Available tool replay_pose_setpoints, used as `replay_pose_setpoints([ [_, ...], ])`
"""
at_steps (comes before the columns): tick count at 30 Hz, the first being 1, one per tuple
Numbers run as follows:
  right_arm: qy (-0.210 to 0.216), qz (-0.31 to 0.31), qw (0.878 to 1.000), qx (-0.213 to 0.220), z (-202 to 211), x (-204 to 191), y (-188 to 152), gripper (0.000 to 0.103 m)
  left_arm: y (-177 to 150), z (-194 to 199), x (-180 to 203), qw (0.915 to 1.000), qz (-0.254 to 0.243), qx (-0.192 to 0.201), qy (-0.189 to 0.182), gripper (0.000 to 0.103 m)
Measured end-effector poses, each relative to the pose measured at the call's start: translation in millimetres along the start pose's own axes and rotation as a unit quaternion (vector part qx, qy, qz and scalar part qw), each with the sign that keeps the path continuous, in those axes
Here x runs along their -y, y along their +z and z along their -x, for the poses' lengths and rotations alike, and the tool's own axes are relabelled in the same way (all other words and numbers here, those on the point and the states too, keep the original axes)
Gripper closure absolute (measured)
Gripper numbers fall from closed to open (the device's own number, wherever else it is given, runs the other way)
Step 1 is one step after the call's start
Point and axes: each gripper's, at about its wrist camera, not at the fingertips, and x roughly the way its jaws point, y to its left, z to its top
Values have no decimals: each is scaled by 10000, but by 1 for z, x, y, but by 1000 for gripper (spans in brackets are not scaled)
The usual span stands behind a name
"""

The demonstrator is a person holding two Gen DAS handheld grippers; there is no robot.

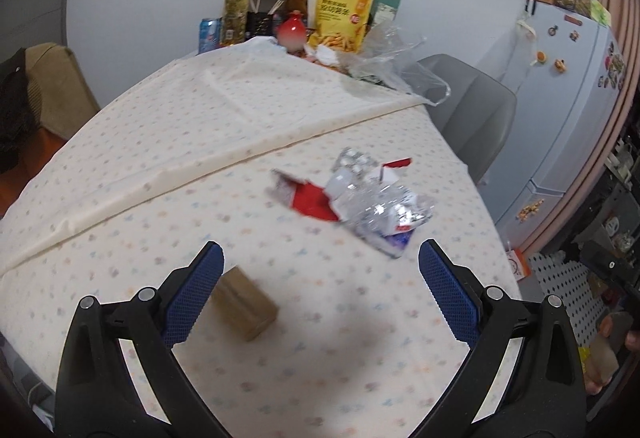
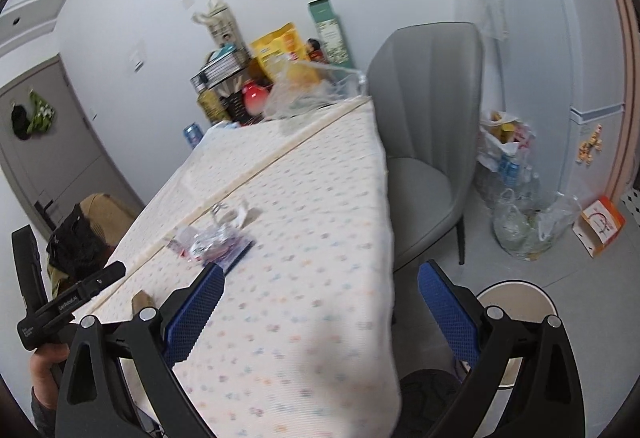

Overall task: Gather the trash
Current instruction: 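Move both tools back over the table, then grasp the cardboard box with the left gripper while the right grasps the plastic bottle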

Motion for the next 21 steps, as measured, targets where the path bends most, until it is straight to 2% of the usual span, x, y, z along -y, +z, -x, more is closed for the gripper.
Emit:
replay_pose_setpoints([
  [10, 261, 500, 9977, -382, -30, -47, -7, 8, -20, -16, -34, 9989, 327, -242, 211, 7],
  [16, 336, 634, 9961, -512, -47, -64, -6, 8, -27, -30, -42, 9979, 391, -444, 278, 13],
  [18, 373, 694, 9954, -554, -53, -70, -4, 8, -29, -35, -45, 9973, 419, -516, 312, 19],
  [20, 419, 795, 9941, -602, -60, -78, -2, 8, -31, -42, -49, 9962, 488, -643, 312, 47],
  [21, 438, 854, 9934, -623, -64, -83, -1, 8, -31, -45, -51, 9957, 532, -704, 282, 48],
])
